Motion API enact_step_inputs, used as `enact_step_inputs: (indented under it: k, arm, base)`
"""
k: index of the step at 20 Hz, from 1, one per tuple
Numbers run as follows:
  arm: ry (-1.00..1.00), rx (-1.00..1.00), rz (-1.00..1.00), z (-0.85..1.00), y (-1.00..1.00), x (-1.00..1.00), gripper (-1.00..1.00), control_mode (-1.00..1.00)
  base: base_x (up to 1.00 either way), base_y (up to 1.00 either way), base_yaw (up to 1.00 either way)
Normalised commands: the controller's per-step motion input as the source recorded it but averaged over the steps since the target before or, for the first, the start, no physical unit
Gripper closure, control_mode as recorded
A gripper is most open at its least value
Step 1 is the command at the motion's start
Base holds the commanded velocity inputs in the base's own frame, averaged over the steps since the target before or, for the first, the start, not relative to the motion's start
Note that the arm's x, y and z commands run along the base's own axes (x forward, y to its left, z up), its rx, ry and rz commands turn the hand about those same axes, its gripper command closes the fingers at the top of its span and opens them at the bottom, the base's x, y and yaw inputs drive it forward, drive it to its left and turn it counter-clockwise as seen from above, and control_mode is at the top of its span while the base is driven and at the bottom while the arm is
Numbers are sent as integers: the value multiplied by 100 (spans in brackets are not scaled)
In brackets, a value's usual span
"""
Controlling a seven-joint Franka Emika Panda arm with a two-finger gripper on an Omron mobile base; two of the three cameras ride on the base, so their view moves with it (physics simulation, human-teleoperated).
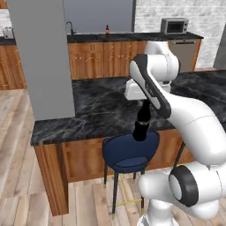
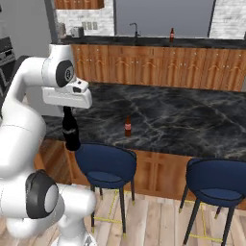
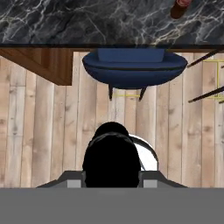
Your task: Place the large bottle from the dining counter next to the other large bottle outside the sink, and place the small bottle from the dining counter next to the other small bottle inside the sink.
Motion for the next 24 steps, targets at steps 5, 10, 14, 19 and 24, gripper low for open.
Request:
enact_step_inputs:
  k: [5, 10, 14, 19, 24]
  arm:
    - [0, 0, 0, 0, 0, 0, 100, 100]
    - [0, 0, 0, 0, 0, 0, 100, 100]
    - [0, 0, 0, 0, 0, 0, 100, 100]
    - [0, 0, 0, 0, 0, 0, 100, 100]
    - [0, 0, 0, 0, 0, 0, 100, 100]
  base:
    - [-37, 80, -4]
    - [7, 91, -14]
    - [19, 100, -12]
    - [3, 98, -5]
    - [27, 94, 0]
